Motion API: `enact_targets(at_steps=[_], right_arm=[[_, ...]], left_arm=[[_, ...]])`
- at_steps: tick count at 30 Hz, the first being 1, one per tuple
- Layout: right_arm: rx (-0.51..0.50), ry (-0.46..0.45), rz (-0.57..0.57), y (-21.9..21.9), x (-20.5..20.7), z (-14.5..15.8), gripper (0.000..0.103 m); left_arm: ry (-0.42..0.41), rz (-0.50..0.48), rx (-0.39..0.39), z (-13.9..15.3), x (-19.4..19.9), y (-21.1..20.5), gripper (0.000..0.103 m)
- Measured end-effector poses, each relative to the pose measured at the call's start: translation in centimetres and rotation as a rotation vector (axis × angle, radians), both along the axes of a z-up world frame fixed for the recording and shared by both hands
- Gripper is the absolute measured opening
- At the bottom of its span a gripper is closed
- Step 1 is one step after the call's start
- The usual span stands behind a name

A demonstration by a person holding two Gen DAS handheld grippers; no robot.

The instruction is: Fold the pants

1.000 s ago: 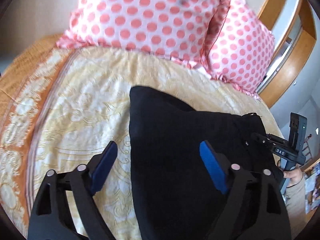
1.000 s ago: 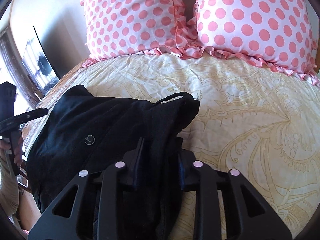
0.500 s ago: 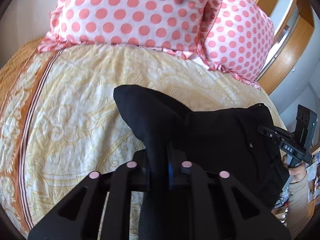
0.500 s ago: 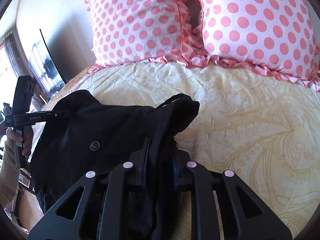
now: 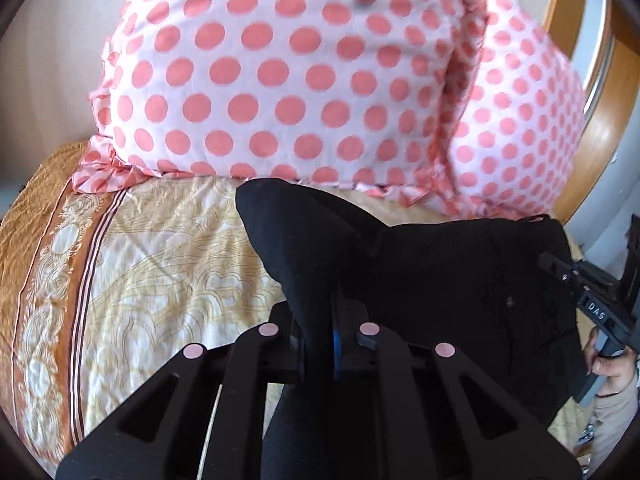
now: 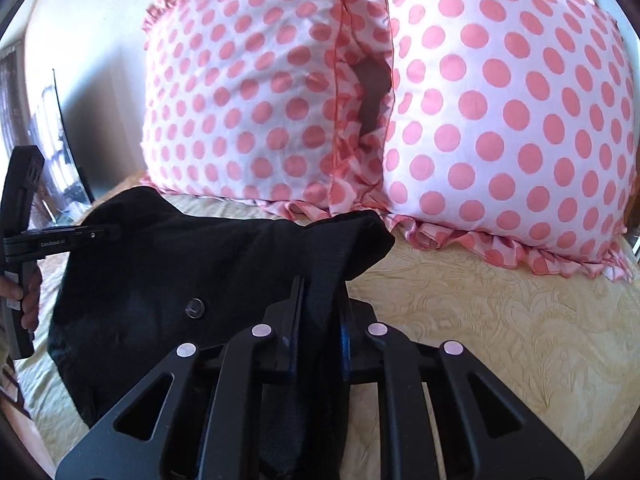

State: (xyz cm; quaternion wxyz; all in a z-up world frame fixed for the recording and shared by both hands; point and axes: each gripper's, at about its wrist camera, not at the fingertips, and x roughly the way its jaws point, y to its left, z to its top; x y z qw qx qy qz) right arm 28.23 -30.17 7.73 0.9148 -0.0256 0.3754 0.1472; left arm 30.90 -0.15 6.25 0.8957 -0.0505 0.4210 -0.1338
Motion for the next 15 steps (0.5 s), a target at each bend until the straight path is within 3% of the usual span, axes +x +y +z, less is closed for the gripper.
enact_targets(at_steps=[2,6,10,12,15], right_arm=[[-0.063,0.064,-0.014,0.5,1.0,-1.6,0.015],[-0.129,0.064,-0.061,0.8,0.8,-2.5,0.023],[-0.220,0.021,-0.135,0.3,-0.5,-1.5,0.057],[-0.249,-0.064,-0.212,-0.9,-2.6,0.3,0.060],[-0.185,-0.127,-0.196,-1.6,-6.4,2.5,0.061]], left_arm=[[0.067,0.011,0.019,-1.9,1.2,0.0,0.015],[0.056,0.031,0.081,-3.2,1.1,-0.7,0.026],[-0.010,0.055,0.130,-1.9,-0.2,-1.0,0.036],[-0.086,0.084,0.169,-0.5,-2.2,-0.6,0.055],[-0.203,0.064,0.181,1.5,-7.0,-0.8,0.070]])
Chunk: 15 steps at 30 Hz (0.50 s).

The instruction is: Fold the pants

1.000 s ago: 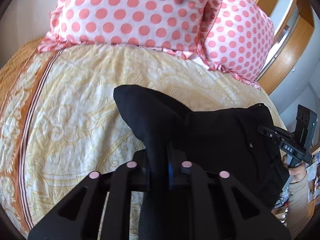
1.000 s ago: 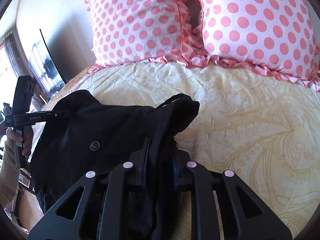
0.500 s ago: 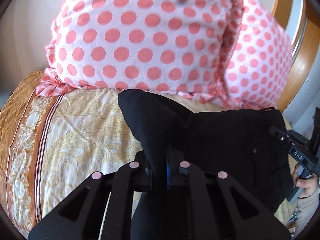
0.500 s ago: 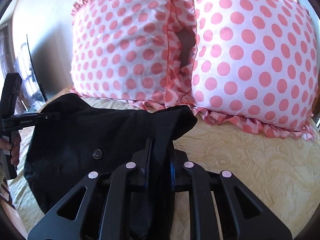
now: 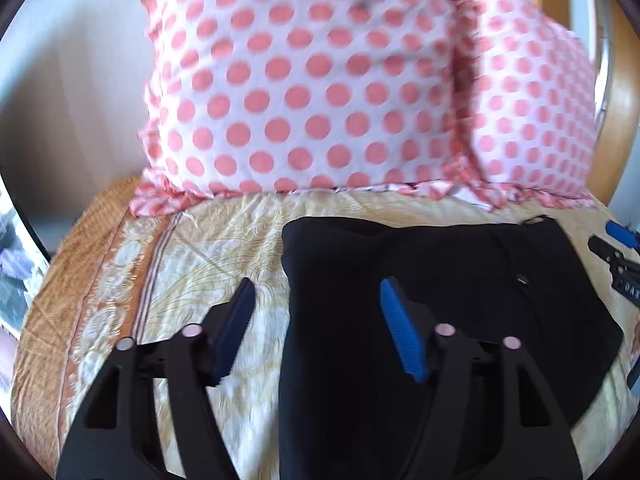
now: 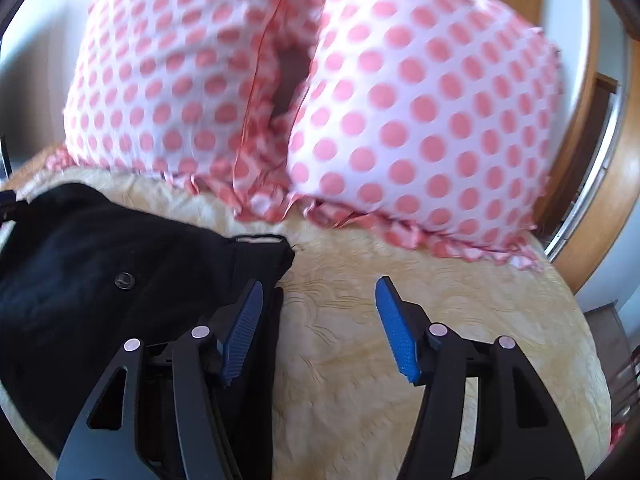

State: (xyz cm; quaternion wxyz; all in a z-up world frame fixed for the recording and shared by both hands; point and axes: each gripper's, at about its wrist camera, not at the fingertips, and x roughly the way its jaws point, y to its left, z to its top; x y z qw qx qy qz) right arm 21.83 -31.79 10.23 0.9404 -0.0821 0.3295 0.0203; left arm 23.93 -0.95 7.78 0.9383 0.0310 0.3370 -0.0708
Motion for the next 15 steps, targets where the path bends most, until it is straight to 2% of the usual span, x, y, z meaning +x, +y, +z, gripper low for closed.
enact_targets(at_steps=[1,4,6,8,9,11,14,15], right_arm=[[0.023,0.011,0.049,0.5,-1.3,0.1,0.061],[-0.001,0.054,0.165,3.1,-4.7,-0.6,0.060],[-0.031,0.093,0.216,5.0,-6.1,-1.7,0.060],[-0.093,0.172,0.209,6.4,-6.2,-3.6,0.060],[-0.093,0.187,0.195,6.6,-6.2,-4.3,0.060],[-0.025,0.204,0.153,6.0,-5.9,-4.4,0.061],[0.004,0.216,0.122,5.7,-5.8,-4.2,0.067],[0.054,0.205,0.096,5.1,-6.1,-3.8,0.067]], left_arm=[[-0.002,-0.031,-0.027,0.3,-1.5,-0.2,0.072],[0.072,-0.140,-0.125,-0.8,-5.7,-1.5,0.077],[0.120,-0.183,-0.142,-2.1,-7.2,-2.7,0.078],[0.175,-0.200,-0.127,-3.9,-7.5,-4.0,0.078],[0.192,-0.197,-0.116,-4.7,-7.6,-4.1,0.078],[0.190,-0.185,-0.106,-5.9,-7.4,-4.5,0.082],[0.171,-0.173,-0.098,-6.1,-6.9,-5.0,0.089],[0.173,-0.162,-0.111,-5.9,-6.9,-4.9,0.089]])
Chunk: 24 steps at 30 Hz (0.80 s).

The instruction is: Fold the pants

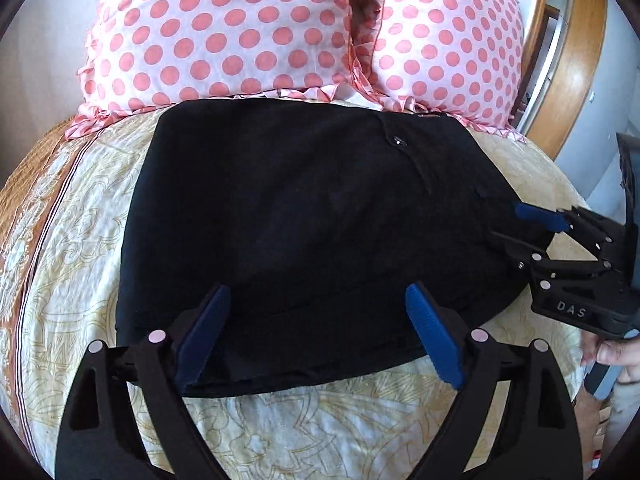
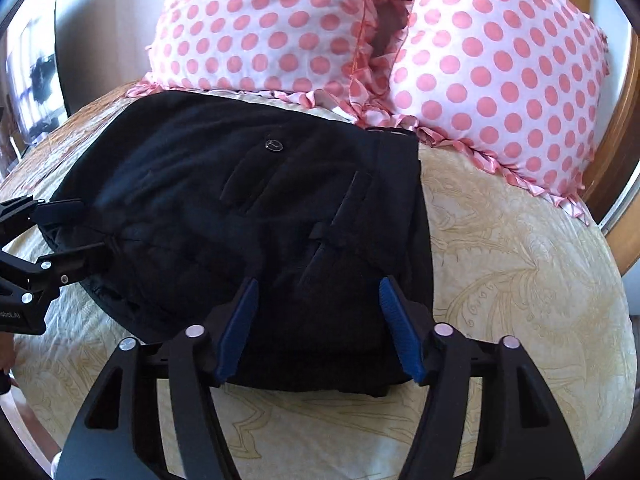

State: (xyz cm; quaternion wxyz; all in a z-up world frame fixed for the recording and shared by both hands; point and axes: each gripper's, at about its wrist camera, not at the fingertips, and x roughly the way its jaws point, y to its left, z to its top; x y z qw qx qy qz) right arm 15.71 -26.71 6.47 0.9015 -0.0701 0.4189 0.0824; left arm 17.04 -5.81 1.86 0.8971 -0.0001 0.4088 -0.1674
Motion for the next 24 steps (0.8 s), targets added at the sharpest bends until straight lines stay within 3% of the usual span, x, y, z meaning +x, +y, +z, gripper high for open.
enact_targets(at_steps=[3,5,7,10,14,18,24], right_arm=[[0.143,-0.048,-0.080,-1.7,-2.4,1.0,0.073],[0.196,-0.096,-0.109,-2.2,-4.5,1.5,0.097],[0.219,-0.112,-0.105,-1.7,-6.6,1.3,0.097],[0.204,-0.078,-0.087,0.0,-8.5,-0.2,0.097],[0.171,-0.056,-0.073,1.8,-9.6,-1.4,0.097],[0.138,-0.072,-0.067,2.8,-10.2,-1.6,0.097],[0.131,-0.050,-0.095,2.7,-9.9,-2.4,0.097]], left_arm=[[-0.019,0.038,-0.046,1.2,-1.9,1.1,0.093],[-0.069,0.073,-0.020,1.8,-4.0,1.8,0.100],[-0.117,0.112,0.034,1.7,-6.5,2.5,0.101],[-0.096,0.138,0.088,0.5,-8.3,3.0,0.101],[-0.044,0.146,0.066,-0.6,-9.3,3.7,0.101],[-0.067,0.164,0.101,-0.9,-9.9,3.6,0.101],[-0.048,0.178,0.091,-1.4,-9.9,4.0,0.101]])
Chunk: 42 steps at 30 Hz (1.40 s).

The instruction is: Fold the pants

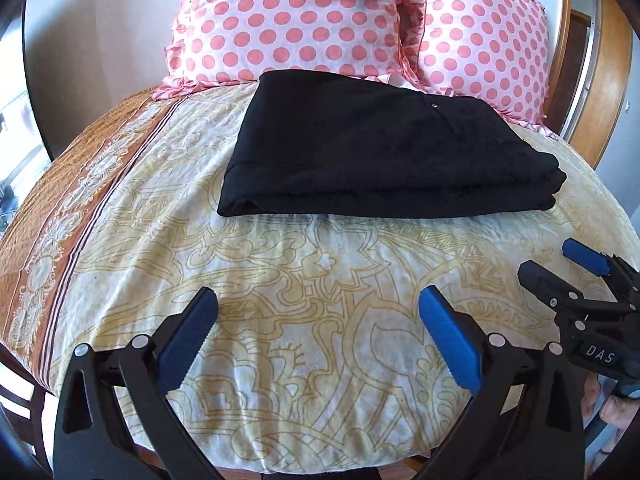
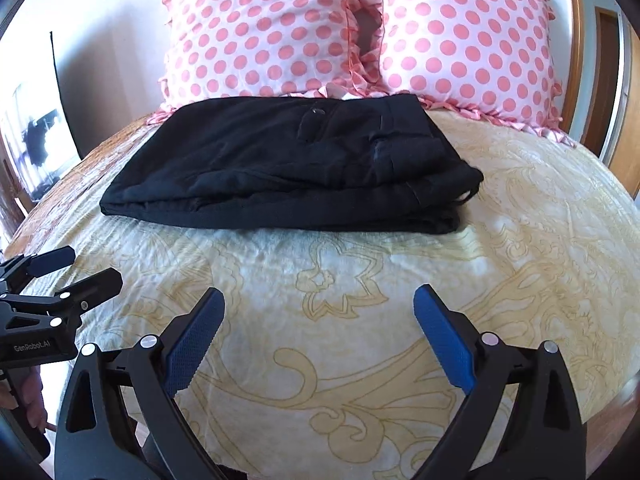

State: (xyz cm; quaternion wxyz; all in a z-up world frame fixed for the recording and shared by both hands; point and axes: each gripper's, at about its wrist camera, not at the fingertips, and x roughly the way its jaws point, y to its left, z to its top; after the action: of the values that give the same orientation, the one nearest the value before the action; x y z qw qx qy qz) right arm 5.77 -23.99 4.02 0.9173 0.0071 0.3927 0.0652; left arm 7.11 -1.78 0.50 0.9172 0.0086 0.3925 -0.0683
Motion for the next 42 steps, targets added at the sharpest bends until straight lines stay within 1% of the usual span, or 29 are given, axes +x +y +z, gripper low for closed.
enact_targets(at_steps=[5,7,19,42], right_arm=[[-0.033,-0.009,-0.007,0.4,-0.2,-0.3,0.098],[-0.057,-0.014,-0.014,0.6,-0.2,-0.4,0.102],[-0.044,-0.075,-0.059,0.5,-1.1,-0.9,0.102],[-0.044,-0.077,-0.061,0.4,-1.1,-0.9,0.102]], left_arm=[[-0.009,-0.003,0.036,-0.1,0.0,-0.4,0.101],[-0.021,-0.006,0.057,-0.3,-0.2,-0.6,0.101],[-0.077,0.029,0.048,-0.6,-0.9,-0.6,0.101],[-0.078,0.031,0.048,-0.6,-0.9,-0.7,0.101]])
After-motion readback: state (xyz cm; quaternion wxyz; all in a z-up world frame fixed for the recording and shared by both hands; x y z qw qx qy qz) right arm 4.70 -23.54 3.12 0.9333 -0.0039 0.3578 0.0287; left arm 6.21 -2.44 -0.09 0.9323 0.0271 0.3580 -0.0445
